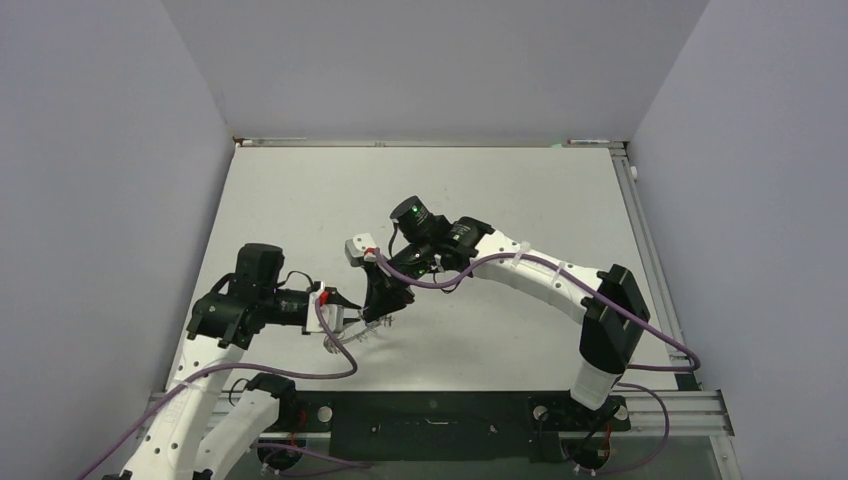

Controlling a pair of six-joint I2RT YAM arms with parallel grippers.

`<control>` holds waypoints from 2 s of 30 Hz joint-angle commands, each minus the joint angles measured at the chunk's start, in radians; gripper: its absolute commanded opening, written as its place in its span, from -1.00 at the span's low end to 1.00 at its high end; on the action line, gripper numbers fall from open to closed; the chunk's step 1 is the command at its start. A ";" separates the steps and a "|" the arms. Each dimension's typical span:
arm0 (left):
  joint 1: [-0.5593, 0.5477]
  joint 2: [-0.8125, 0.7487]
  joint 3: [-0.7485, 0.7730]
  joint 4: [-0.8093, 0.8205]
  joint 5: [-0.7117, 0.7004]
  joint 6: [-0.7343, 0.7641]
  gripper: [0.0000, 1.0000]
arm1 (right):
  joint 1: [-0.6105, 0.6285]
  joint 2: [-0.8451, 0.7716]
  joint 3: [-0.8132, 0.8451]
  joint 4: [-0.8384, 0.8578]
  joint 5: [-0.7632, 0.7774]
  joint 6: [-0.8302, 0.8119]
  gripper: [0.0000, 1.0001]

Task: Remove the keys from the keyring

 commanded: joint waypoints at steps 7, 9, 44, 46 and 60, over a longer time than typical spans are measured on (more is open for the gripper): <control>-0.009 -0.008 -0.011 0.025 0.017 -0.015 -0.80 | 0.013 -0.018 0.058 0.016 -0.054 -0.047 -0.90; -0.009 -0.013 -0.017 0.029 0.009 -0.015 -0.93 | 0.011 -0.020 0.058 0.009 -0.053 -0.052 -0.90; 0.059 -0.058 -0.108 0.247 -0.015 -0.205 0.05 | -0.065 -0.063 -0.029 0.035 -0.043 -0.056 -0.90; 0.058 -0.040 -0.092 0.198 -0.010 -0.125 0.05 | -0.059 -0.060 -0.023 0.027 -0.046 -0.061 -0.89; -0.069 -0.008 -0.040 0.112 -0.032 0.041 0.01 | -0.021 -0.037 0.019 -0.036 -0.043 -0.104 -0.89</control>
